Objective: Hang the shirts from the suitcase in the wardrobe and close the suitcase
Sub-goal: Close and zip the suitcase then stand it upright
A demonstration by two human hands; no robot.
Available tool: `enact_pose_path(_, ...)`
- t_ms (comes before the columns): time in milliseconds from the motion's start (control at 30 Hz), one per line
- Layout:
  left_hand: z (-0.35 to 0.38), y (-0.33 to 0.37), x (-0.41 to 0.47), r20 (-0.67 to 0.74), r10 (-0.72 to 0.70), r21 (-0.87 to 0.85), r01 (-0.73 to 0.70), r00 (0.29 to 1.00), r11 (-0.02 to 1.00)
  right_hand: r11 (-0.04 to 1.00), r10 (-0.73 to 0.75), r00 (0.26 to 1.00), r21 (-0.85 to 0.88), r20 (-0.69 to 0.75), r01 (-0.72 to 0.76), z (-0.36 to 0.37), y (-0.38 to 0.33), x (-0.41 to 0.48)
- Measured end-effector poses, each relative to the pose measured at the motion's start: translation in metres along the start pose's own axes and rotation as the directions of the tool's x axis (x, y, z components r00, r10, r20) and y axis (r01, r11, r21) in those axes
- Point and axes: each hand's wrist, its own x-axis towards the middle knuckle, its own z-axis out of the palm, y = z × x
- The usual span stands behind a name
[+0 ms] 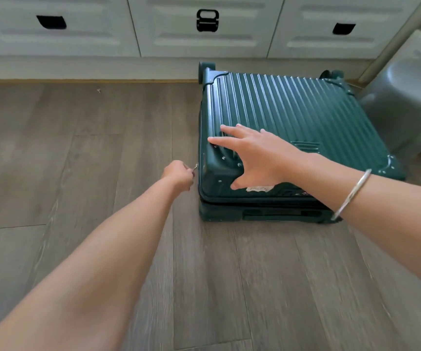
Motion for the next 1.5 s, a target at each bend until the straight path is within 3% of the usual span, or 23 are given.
enact_pose_path(267, -0.048, -0.036, -0.018, 0.197, -0.107, -0.13, 0.135, 0.975, 0.982, 0.986, 0.12, 0.977, 0.137, -0.177, -0.097, 0.005, -0.038, 0.058)
enact_pose_path(400, -0.044, -0.032, -0.022, 0.323, -0.162, -0.043, 0.186, 0.932, 0.982, 0.993, 0.099, 0.982, 0.083, -0.16, -0.086, 0.009, -0.057, 0.08)
enact_pose_path(533, 0.001, -0.009, -0.029, 0.416, -0.124, 0.048, 0.114, 0.901, 0.992, 0.99, 0.064, 0.991, 0.131, -0.119, -0.049, 0.014, -0.059, 0.083)
enact_pose_path(700, 0.036, -0.005, -0.036, 0.385, -0.059, -0.013, 0.069, 0.921, 0.998, 0.96, 0.038, 0.991, 0.28, -0.13, 0.0, 0.011, -0.012, 0.052)
enact_pose_path(867, 0.041, -0.001, -0.042, 0.344, -0.043, -0.06, 0.067, 0.938, 0.996, 0.925, 0.262, 0.94, 0.335, -0.218, -0.18, 0.025, 0.049, -0.003)
enact_pose_path(1100, 0.062, 0.028, -0.05, 0.381, -0.053, 0.161, -0.009, 0.923, 0.987, 0.92, 0.368, 0.92, 0.195, -0.132, -0.34, 0.036, 0.094, -0.057)
enact_pose_path(1200, 0.056, 0.042, -0.054, 0.425, -0.091, 0.369, -0.081, 0.9, 0.926, 0.935, 0.332, 0.941, 0.155, -0.059, -0.32, 0.038, 0.092, -0.06)
enact_pose_path(1267, 0.049, 0.066, -0.061, 0.446, -0.074, 0.482, -0.169, 0.892, 0.86, 0.915, 0.36, 0.928, 0.23, -0.092, -0.332, 0.039, 0.092, -0.061)
enact_pose_path(1333, 0.042, 0.097, -0.074, 0.479, -0.037, 0.524, -0.252, 0.877, 0.814, 0.832, 0.528, 0.817, 0.337, -0.233, -0.441, 0.044, 0.093, -0.063)
enact_pose_path(1367, 0.04, 0.115, -0.082, 0.506, -0.012, 0.522, -0.295, 0.863, 0.8, 0.738, 0.661, 0.698, 0.404, -0.275, -0.54, 0.045, 0.095, -0.066)
enact_pose_path(1400, 0.039, 0.13, -0.09, 0.533, 0.019, 0.502, -0.335, 0.846, 0.797, 0.579, 0.803, 0.552, 0.52, -0.226, -0.629, 0.048, 0.098, -0.067)
enact_pose_path(1433, 0.039, 0.145, -0.097, 0.547, 0.06, 0.476, -0.37, 0.835, 0.798, 0.371, 0.903, 0.421, 0.652, -0.087, -0.661, 0.048, 0.1, -0.069)
enact_pose_path(1467, 0.04, 0.155, -0.102, 0.546, 0.102, 0.448, -0.392, 0.832, 0.804, 0.173, 0.934, 0.346, 0.743, 0.084, -0.647, 0.048, 0.1, -0.07)
enact_pose_path(1500, 0.041, 0.163, -0.106, 0.531, 0.152, 0.425, -0.417, 0.834, 0.803, 0.058, 0.925, 0.325, 0.774, 0.195, -0.631, 0.048, 0.099, -0.071)
